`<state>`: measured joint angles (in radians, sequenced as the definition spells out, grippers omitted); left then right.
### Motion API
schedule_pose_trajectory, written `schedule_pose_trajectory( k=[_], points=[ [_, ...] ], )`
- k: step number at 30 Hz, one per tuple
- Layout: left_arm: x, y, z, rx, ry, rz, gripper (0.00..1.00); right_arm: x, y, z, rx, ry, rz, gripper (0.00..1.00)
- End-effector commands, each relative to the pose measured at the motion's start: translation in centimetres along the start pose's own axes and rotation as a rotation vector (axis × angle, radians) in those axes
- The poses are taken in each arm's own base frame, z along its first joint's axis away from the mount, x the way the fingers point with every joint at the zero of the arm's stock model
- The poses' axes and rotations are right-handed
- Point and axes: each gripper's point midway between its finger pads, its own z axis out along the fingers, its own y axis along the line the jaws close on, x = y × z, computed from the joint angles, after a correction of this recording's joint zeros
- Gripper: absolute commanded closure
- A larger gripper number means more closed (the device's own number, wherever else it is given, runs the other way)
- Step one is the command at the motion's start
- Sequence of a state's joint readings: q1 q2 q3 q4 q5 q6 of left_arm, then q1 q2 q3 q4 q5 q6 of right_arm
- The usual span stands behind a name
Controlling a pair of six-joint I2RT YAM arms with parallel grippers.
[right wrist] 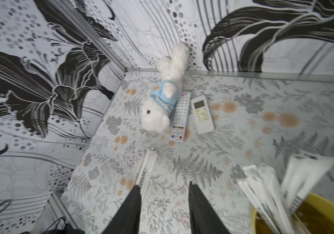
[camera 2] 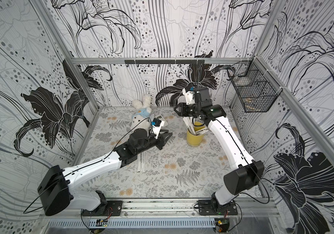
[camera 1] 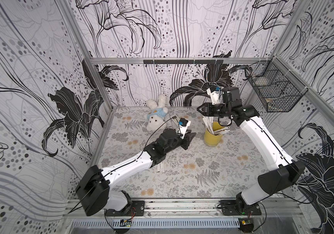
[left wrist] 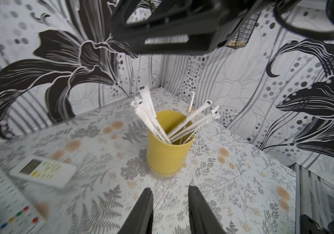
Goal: Take the straws out of the storage container
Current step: Pick up the straw from the container.
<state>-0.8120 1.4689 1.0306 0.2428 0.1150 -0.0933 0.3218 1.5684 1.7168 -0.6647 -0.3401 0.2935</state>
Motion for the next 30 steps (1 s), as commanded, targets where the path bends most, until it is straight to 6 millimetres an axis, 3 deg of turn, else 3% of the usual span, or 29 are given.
schedule_pose_trajectory(
  k=[1, 7, 15, 21, 30],
  points=[
    [-1.8, -2.2, 3.3, 0.128, -0.069, 0.198, 0.62, 0.9, -4.4, -0.6, 0.105, -0.016, 0.027, 0.57],
    [-0.6, -3.1, 9.7, 0.209, -0.031, 0.298, 0.63, 3.5, -7.2, -2.5, 0.174, -0.032, 0.075, 0.56],
    [1.4, -3.8, 14.1, 0.286, -0.062, 0.399, 0.67, 5.3, -8.9, -5.4, 0.281, -0.07, 0.079, 0.56],
    [3.2, -3.5, 16.6, 0.296, -0.008, 0.415, 0.67, 4.4, -8.5, -7.4, 0.299, -0.159, 0.045, 0.57],
    [6.0, -3.7, 18.8, 0.315, 0.108, 0.464, 0.67, 4.4, -8.2, -6.5, 0.264, -0.148, 0.038, 0.57]
  ],
)
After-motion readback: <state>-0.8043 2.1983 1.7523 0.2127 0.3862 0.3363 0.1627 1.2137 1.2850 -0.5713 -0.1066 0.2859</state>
